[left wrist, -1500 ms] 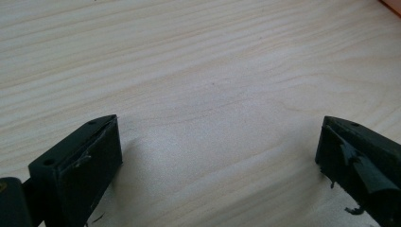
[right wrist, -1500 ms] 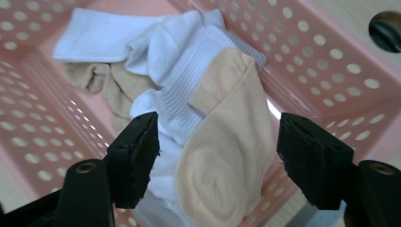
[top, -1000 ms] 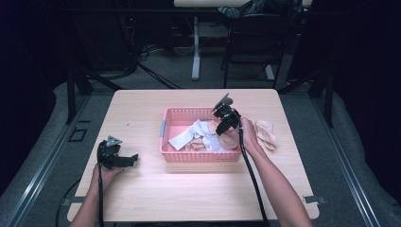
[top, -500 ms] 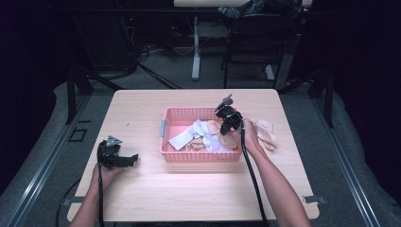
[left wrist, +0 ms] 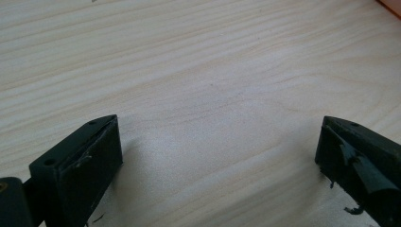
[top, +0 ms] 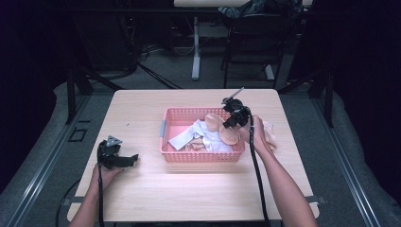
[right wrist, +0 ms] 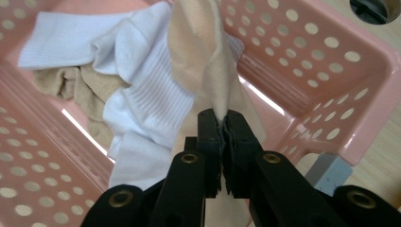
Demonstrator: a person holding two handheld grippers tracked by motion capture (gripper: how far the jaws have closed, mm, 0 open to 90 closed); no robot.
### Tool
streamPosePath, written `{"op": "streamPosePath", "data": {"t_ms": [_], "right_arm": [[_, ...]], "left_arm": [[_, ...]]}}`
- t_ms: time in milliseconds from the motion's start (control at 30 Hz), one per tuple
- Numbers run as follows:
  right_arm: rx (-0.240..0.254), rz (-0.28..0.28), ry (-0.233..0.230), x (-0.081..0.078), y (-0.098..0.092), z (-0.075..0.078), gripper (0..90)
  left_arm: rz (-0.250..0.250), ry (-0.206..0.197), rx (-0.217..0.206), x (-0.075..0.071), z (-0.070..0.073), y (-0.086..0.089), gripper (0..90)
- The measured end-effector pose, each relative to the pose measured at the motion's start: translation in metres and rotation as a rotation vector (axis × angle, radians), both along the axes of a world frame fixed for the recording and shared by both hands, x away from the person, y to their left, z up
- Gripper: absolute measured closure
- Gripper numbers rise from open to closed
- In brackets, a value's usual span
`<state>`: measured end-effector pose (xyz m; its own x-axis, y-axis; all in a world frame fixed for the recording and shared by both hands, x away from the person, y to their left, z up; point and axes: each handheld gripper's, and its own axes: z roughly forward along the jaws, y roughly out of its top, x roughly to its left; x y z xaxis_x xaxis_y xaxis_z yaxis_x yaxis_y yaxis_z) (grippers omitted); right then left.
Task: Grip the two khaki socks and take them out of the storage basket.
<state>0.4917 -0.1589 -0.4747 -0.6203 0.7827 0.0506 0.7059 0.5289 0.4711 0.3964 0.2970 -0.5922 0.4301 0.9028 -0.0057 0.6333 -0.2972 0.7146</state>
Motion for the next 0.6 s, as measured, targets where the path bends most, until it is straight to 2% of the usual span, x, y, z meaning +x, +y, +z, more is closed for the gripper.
{"op": "streamPosePath", "data": {"t_ms": [200, 333, 467, 533, 600], "right_arm": [[0.051, -0.019, -0.048, -0.002, -0.003, 0.013, 86.1], [0.048, -0.012, -0.068, -0.004, -0.005, 0.016, 86.1], [0.069, -0.011, -0.091, -0.007, -0.004, 0.020, 86.1], [0.053, 0.002, -0.090, -0.008, -0.004, 0.022, 86.1], [0.058, 0.004, -0.095, -0.010, -0.004, 0.024, 86.0]], "left_arm": [[-0.002, 0.000, 0.002, 0.000, 0.000, 0.000, 1.1], [-0.002, 0.000, 0.002, 0.000, 0.000, 0.000, 1.2], [-0.002, 0.000, 0.002, 0.000, 0.000, 0.000, 1.1], [-0.002, 0.000, 0.002, 0.000, 0.000, 0.000, 1.2], [-0.001, 0.001, 0.002, 0.000, 0.000, 0.000, 1.2]]}}
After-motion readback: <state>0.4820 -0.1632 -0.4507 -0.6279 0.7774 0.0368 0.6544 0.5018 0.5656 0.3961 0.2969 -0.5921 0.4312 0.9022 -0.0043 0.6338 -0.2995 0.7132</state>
